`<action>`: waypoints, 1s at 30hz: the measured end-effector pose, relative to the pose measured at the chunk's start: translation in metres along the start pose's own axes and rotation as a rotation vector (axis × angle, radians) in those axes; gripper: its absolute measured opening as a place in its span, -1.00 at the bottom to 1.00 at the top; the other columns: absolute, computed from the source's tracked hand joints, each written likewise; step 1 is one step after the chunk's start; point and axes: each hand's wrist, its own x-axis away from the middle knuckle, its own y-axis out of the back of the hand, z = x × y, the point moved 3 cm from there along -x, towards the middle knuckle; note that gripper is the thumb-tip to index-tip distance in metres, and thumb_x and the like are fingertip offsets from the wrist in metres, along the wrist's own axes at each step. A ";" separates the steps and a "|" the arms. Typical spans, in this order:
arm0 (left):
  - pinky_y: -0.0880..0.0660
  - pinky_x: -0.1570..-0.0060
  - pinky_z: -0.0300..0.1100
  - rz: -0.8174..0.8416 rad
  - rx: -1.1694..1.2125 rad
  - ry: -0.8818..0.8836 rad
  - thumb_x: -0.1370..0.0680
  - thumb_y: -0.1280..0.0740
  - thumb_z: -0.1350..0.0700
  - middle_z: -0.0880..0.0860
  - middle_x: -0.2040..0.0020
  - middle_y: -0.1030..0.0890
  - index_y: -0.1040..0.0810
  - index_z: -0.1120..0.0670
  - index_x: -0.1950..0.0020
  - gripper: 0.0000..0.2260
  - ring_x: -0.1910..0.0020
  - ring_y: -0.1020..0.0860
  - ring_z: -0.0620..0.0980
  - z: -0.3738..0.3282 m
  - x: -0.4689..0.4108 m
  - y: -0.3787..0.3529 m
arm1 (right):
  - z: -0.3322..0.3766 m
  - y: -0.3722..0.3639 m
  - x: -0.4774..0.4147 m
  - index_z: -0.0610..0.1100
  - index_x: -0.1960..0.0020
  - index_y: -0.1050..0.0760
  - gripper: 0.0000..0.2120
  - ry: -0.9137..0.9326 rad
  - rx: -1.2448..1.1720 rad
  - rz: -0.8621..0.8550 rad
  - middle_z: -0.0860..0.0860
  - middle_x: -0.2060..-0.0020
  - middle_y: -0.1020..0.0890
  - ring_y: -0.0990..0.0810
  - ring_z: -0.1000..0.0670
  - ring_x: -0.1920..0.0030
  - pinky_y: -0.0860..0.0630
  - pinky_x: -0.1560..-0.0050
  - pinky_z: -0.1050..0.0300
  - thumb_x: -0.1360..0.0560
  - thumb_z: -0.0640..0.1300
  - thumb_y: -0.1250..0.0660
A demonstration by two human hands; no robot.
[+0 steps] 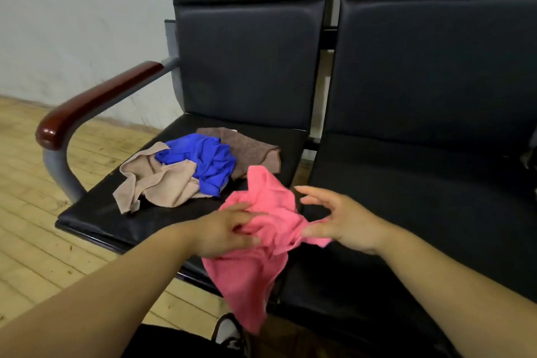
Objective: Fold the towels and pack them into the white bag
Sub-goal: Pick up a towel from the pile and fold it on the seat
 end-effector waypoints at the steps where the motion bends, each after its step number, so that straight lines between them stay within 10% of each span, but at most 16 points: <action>1: -0.06 -0.58 -0.08 -0.012 0.005 0.004 -0.39 -0.32 -0.47 -0.09 -0.58 -0.28 -0.36 -0.35 -0.46 -0.34 -0.61 -0.06 -0.14 -0.001 0.001 -0.006 | -0.002 -0.010 -0.003 0.19 -0.43 -0.44 -0.25 0.008 0.017 0.035 0.21 -0.25 -0.57 -0.64 0.27 0.01 -0.57 -0.04 0.30 -0.36 -0.22 -0.63; 7: -0.47 -0.09 -0.41 -0.157 0.217 -0.041 -0.49 -0.52 0.05 -0.30 -0.04 -0.68 -0.56 -0.17 -0.29 -0.61 -0.05 -0.61 -0.33 -0.046 -0.006 -0.004 | -0.015 0.009 0.012 0.17 -0.20 -0.53 -0.48 -0.059 0.145 0.052 -0.08 0.11 -0.73 -0.60 0.14 0.22 -0.50 0.14 0.24 -0.35 -0.17 -0.63; 14: -0.57 -0.12 -0.23 0.027 0.499 -0.252 -0.51 -0.46 0.35 0.03 -0.14 -0.71 -0.62 0.01 -0.27 -0.61 -0.10 -0.65 -0.13 -0.176 -0.078 -0.022 | -0.046 0.136 0.127 0.04 -0.17 -0.57 -0.54 -0.222 0.130 -0.231 -0.09 0.16 -0.73 -0.67 0.02 0.19 -0.51 0.10 0.10 -0.36 -0.25 -0.60; 20: -0.38 -0.32 -0.28 -0.216 0.115 -0.325 -0.49 -0.50 0.17 -0.05 -0.29 -0.50 -0.52 -0.07 -0.42 -0.50 -0.32 -0.48 -0.07 -0.254 -0.148 -0.057 | -0.090 0.200 0.196 -0.11 -0.14 -0.56 -0.66 -0.302 0.099 -0.606 -0.01 0.26 -0.72 -0.65 0.04 0.29 -0.50 0.22 0.13 -0.42 -0.27 -0.56; 24: -0.39 -0.36 -0.10 -0.241 -0.027 -0.320 -0.53 -0.46 0.06 -0.13 -0.25 -0.43 -0.51 -0.12 -0.42 -0.54 -0.30 -0.40 -0.02 -0.247 -0.145 -0.079 | -0.112 0.200 0.213 0.05 -0.23 -0.51 -0.57 -0.410 0.536 -0.593 0.09 -0.10 -0.57 -0.57 0.09 0.04 -0.40 0.05 0.21 -0.42 -0.01 -0.57; 30: -0.44 -0.29 -0.10 -0.156 -0.153 -0.476 -0.55 -0.43 0.00 -0.13 -0.19 -0.55 -0.59 -0.12 -0.31 -0.68 -0.24 -0.46 -0.09 -0.264 -0.123 -0.116 | -0.110 0.180 0.224 0.10 -0.11 -0.58 -0.70 -0.153 0.717 -0.493 0.13 -0.02 -0.58 -0.55 0.06 -0.05 -0.49 -0.12 0.14 -0.39 0.04 -0.47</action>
